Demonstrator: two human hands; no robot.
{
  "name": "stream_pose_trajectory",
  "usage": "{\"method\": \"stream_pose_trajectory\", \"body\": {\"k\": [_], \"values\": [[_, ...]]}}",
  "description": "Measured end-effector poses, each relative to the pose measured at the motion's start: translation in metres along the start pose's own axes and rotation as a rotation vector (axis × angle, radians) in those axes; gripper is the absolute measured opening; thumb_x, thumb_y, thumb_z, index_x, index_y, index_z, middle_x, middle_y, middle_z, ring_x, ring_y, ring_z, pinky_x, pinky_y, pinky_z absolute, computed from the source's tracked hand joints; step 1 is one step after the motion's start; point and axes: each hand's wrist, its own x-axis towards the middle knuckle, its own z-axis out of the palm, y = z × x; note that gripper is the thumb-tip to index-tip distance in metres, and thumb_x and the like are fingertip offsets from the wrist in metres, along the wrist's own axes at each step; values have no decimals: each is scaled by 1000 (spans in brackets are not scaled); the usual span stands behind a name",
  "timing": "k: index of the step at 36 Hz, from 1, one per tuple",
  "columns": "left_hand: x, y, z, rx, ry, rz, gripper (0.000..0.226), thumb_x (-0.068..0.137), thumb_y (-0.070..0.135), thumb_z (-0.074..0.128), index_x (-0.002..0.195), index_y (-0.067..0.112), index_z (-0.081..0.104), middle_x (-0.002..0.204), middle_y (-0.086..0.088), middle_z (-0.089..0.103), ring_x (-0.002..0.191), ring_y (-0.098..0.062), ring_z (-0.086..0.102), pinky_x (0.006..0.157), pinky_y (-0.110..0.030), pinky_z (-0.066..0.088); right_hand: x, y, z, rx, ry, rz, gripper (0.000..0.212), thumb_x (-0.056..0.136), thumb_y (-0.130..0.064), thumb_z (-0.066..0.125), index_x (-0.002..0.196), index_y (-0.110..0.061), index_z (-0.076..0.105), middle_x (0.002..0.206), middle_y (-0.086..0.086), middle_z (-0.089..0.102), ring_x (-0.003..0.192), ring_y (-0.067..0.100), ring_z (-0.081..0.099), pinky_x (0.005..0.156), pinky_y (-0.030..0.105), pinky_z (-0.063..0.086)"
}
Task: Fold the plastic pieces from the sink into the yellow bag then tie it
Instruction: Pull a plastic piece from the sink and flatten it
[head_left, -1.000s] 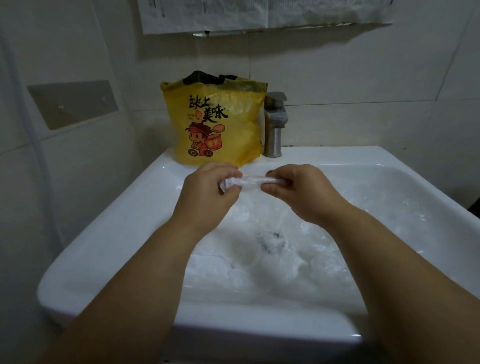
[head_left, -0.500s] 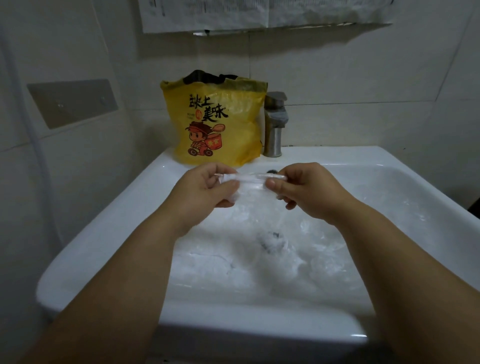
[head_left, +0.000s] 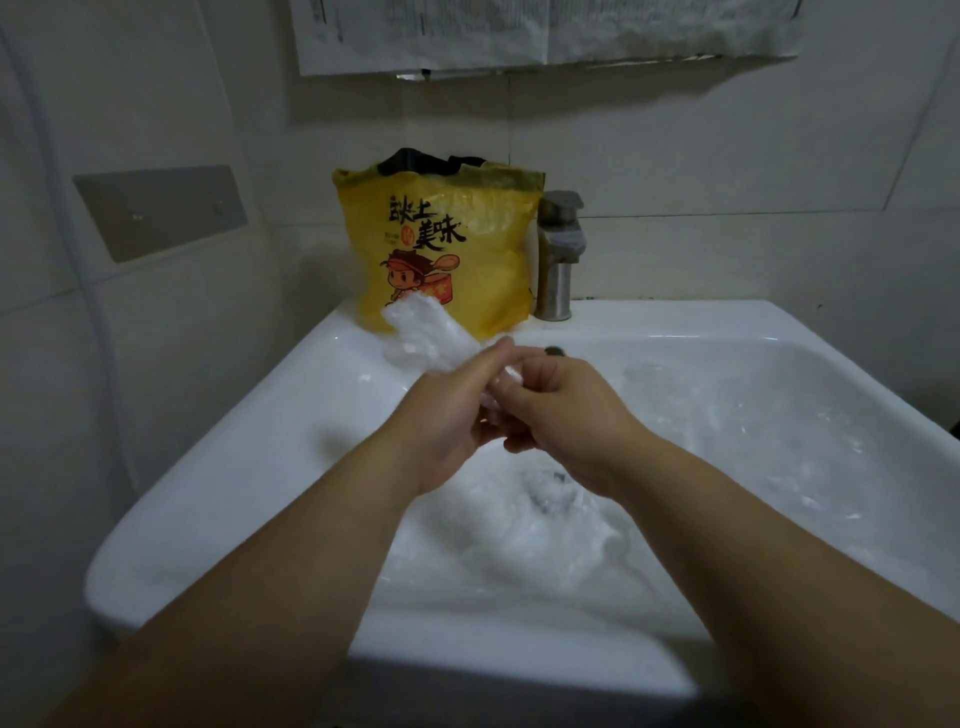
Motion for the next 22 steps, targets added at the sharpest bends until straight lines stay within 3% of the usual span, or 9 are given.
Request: {"method": "stream_pose_trajectory", "body": {"k": [4,7,12,15,19,22], "values": [[2,9,-5,-161,45,16,37,103,32,37,99,13,68,87,-1,72,76,-11,66,68,-25,54,1,-4,-4,57,-10,33,17,95,-18,57,87,-7,66,67,6,59,57,11,53,55,21,49],[3,13,-11,-248,110,36,38,103,31,38,95,9,68,84,-6,70,77,-14,66,68,-23,56,1,-5,-11,61,-8,65,17,94,-17,59,85,-5,65,67,7,60,56,11,52,55,22,49],[1,12,-19,-202,206,47,23,97,27,54,97,7,65,87,-5,68,73,-8,64,58,-17,53,1,-5,-17,22,5,71,17,93,-18,60,84,-4,65,66,5,61,56,12,53,55,23,50],[-1,14,-28,-145,244,54,12,88,19,66,92,7,65,78,0,66,68,-5,62,55,-13,51,2,-5,-24,17,25,84,20,92,-21,62,91,-1,66,71,6,61,59,13,53,57,23,50],[-1,12,-32,-30,225,42,9,89,13,66,83,7,63,66,-2,59,55,-3,60,52,-14,52,3,-5,-33,68,25,138,21,91,-21,61,101,-3,65,88,10,64,66,14,57,56,20,53],[-1,11,-34,42,183,16,8,91,11,63,84,8,63,67,-2,59,56,-3,62,53,-15,53,3,-5,-38,78,-7,133,25,93,-16,58,106,5,63,81,10,63,61,12,55,56,18,53]]}}
